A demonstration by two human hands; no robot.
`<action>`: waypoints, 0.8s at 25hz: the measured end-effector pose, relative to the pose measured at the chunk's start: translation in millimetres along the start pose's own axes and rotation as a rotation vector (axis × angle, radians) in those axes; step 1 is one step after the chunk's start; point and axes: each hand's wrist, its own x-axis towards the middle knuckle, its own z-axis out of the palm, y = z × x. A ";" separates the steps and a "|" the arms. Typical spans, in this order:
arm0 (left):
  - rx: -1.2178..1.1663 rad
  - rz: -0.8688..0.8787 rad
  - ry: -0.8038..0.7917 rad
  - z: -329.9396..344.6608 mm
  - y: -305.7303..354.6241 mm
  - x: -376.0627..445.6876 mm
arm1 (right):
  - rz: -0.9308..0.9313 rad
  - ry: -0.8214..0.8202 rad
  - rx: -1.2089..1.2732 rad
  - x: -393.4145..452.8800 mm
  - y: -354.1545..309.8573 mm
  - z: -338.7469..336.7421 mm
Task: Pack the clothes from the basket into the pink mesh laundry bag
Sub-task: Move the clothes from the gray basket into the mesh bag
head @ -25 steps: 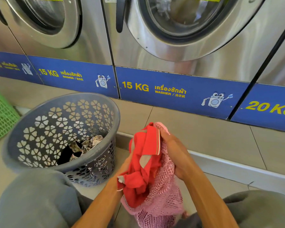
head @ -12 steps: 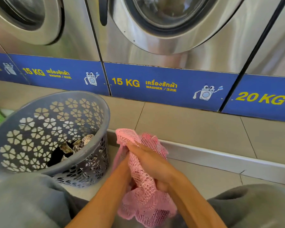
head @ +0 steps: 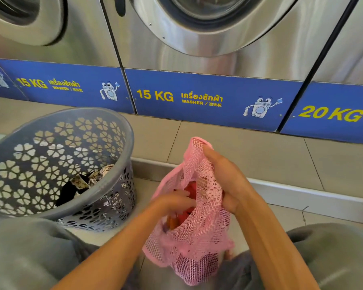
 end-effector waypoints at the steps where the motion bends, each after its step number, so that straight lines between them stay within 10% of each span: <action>1: 0.088 0.003 -0.043 -18.6 6.7 -10.4 | 0.002 0.008 0.013 0.9 0.4 1.7; 6: 0.194 0.133 0.120 -97.7 20.6 -74.6 | 0.010 0.019 0.039 0.6 2.3 7.9; 13: -0.637 0.149 0.618 -175.0 -27.0 -124.4 | 0.062 0.069 -0.062 14.8 28.2 31.5; 20: -0.239 -0.186 0.511 -184.9 -77.5 -81.3 | 0.126 -0.019 -0.044 44.6 45.6 44.9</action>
